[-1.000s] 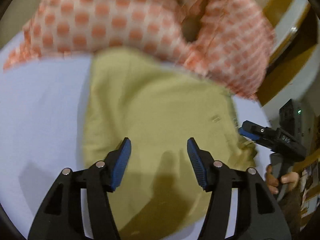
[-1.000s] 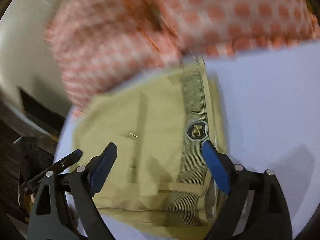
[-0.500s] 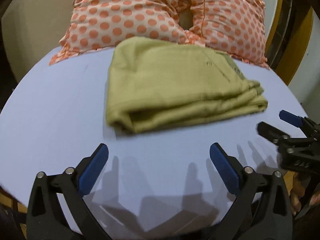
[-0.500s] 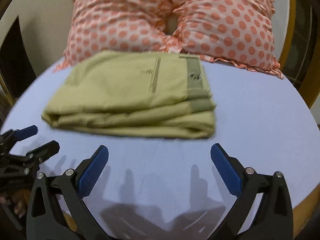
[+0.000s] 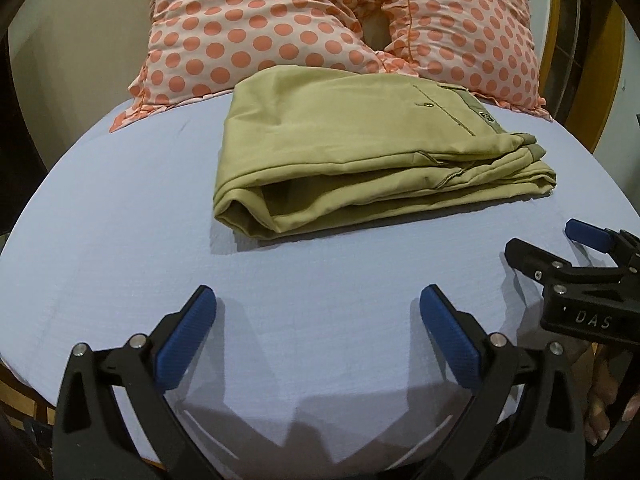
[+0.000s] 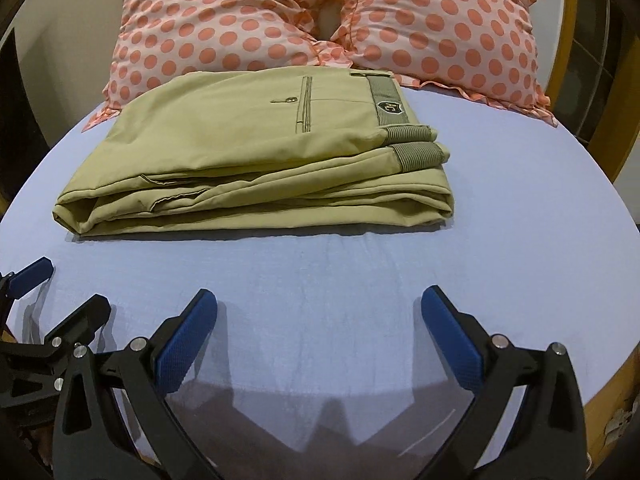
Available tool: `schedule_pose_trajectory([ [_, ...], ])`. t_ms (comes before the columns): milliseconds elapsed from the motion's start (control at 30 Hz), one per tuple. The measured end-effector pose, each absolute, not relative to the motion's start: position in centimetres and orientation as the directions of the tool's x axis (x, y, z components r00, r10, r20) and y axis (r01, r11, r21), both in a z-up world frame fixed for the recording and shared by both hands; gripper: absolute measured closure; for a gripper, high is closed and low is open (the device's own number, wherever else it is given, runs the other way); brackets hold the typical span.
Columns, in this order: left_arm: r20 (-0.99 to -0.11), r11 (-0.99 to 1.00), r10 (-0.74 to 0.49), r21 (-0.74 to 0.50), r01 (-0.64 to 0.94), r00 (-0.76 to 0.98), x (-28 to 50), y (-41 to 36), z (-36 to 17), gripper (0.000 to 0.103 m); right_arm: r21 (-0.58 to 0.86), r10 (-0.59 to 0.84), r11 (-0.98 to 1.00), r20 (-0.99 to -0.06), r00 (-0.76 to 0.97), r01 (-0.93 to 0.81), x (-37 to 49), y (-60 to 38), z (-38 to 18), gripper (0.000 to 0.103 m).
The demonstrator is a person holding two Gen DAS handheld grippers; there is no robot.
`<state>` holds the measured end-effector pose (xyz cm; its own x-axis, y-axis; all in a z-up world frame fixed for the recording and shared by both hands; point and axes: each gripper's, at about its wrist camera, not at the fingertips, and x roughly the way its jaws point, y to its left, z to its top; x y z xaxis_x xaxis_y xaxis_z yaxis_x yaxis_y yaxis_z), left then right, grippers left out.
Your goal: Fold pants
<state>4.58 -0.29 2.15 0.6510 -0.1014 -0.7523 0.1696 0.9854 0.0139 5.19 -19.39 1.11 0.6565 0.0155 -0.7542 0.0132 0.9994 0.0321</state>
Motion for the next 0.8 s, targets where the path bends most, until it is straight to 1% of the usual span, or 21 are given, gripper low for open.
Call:
schedule_pose_trajectory([
  [800, -0.766, 0.988, -0.088, 0.014, 0.154, 0.636, 4.86, -0.18, 2.31, 0.002, 0.033, 0.017, 0.999, -0.756, 0.654, 0.012, 5.30, -19.53, 1.13, 0.001],
])
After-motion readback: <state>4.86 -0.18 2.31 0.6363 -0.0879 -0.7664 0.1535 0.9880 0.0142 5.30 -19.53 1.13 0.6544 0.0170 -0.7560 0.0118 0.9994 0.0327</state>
